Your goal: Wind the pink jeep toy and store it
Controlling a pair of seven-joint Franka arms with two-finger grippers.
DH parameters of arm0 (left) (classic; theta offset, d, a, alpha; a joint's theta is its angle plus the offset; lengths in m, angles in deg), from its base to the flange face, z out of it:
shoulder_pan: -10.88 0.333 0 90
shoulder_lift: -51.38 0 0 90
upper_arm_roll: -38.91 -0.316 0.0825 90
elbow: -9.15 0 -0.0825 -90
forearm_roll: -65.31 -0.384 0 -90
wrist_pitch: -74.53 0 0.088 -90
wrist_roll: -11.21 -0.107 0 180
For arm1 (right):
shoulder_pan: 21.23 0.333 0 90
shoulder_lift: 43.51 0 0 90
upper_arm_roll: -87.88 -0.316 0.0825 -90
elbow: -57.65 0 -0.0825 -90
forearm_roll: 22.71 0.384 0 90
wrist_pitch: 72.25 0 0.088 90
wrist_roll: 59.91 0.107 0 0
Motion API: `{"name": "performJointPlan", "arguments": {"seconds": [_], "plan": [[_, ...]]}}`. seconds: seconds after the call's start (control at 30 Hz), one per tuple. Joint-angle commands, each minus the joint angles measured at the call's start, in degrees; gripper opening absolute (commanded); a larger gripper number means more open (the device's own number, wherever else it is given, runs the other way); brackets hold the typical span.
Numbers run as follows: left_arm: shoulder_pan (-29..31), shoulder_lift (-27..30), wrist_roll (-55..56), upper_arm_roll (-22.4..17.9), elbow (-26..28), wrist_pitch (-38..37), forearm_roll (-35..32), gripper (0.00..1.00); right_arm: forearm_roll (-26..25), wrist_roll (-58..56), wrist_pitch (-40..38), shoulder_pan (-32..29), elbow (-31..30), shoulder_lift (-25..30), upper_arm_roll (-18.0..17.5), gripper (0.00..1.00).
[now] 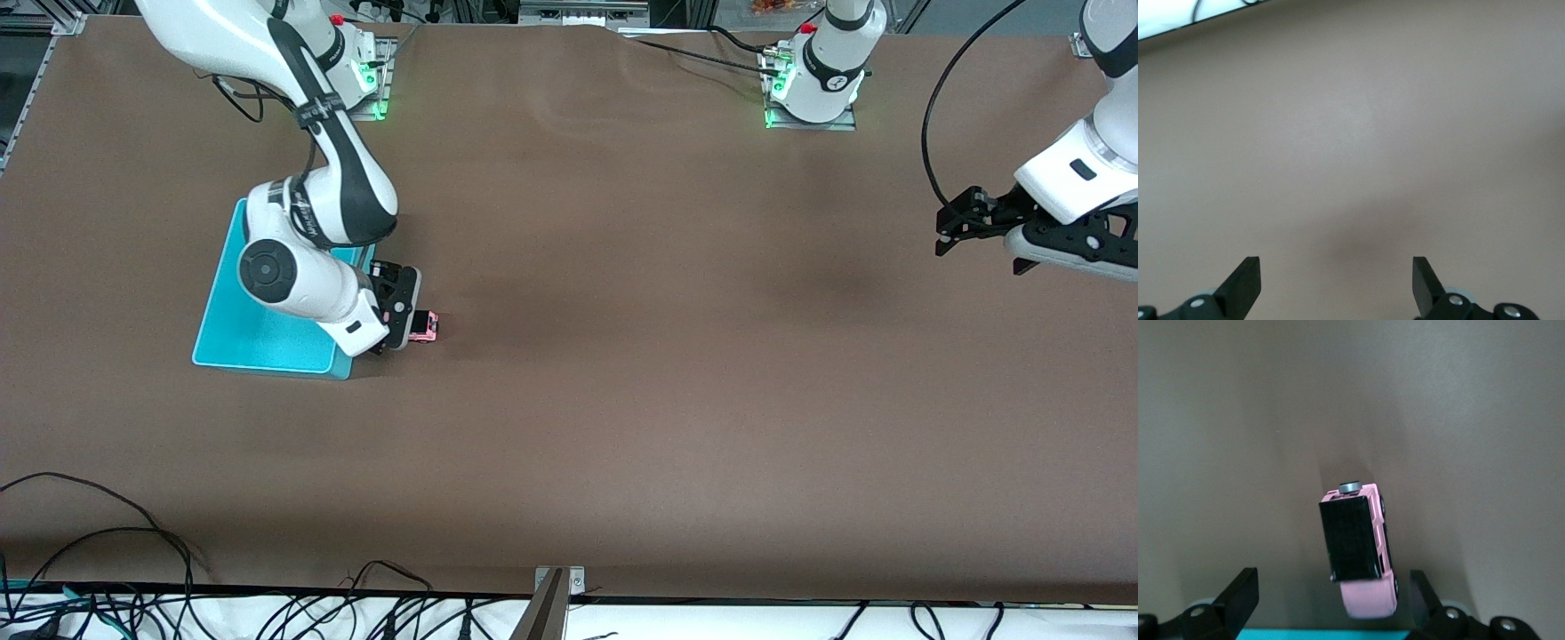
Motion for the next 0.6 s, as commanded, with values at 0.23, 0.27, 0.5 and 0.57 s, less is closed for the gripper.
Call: {"name": "performJointPlan", "arguments": {"seconds": [0.23, 0.27, 0.5, 0.57], "plan": [[-0.72, 0.8, 2.7, -0.12, 0.55, -1.75, -1.13, 1.0, 0.32, -4.87, 14.08, 2.02, -6.18, -3.02, 0.19, 0.97], [-0.72, 0.63, 2.7, -0.12, 0.29, -1.93, -1.13, 1.0, 0.32, -4.96, 14.78, 2.19, -6.27, -3.29, 0.19, 0.88], [-0.72, 0.63, 2.7, -0.12, -0.15, -3.33, -1.04, 1.0, -0.03, -5.48, 14.53, 3.25, -5.92, -2.59, 0.37, 0.25], [-0.72, 0.54, 2.79, -0.12, -0.24, -3.34, -1.04, 1.0, -0.12, -6.01, 14.27, 3.25, -5.92, -1.71, 0.46, 0.22]]}}
